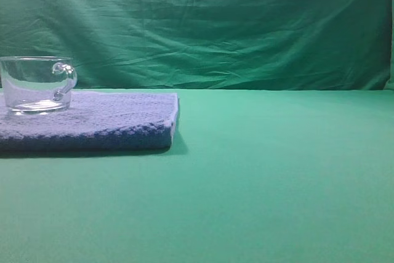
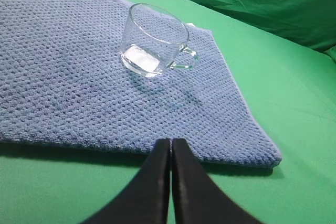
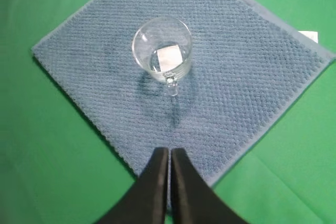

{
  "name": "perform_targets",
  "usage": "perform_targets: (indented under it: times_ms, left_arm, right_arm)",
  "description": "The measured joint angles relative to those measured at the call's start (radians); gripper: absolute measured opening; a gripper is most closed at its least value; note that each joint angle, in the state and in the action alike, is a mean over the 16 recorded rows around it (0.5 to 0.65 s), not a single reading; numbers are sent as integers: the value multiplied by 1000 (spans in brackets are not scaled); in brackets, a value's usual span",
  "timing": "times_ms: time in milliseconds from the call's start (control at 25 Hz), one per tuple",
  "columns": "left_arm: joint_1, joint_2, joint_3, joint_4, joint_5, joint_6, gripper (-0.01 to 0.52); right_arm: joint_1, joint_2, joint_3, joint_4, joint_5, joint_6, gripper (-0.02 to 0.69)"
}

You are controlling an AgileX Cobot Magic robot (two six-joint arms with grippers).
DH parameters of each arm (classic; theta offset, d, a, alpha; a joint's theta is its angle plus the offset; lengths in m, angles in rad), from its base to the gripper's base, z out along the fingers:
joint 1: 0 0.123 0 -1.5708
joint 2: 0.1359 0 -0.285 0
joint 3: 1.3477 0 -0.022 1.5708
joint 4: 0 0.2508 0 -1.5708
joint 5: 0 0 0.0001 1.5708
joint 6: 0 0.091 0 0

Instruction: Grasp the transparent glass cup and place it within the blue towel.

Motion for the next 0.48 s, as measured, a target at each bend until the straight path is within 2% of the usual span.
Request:
perform_targets:
  times_ms: [480]
  left_arm:
    - [0, 0, 0, 0, 0, 0, 0]
  right_arm:
    - [-3, -224, 101, -113, 18, 84, 0]
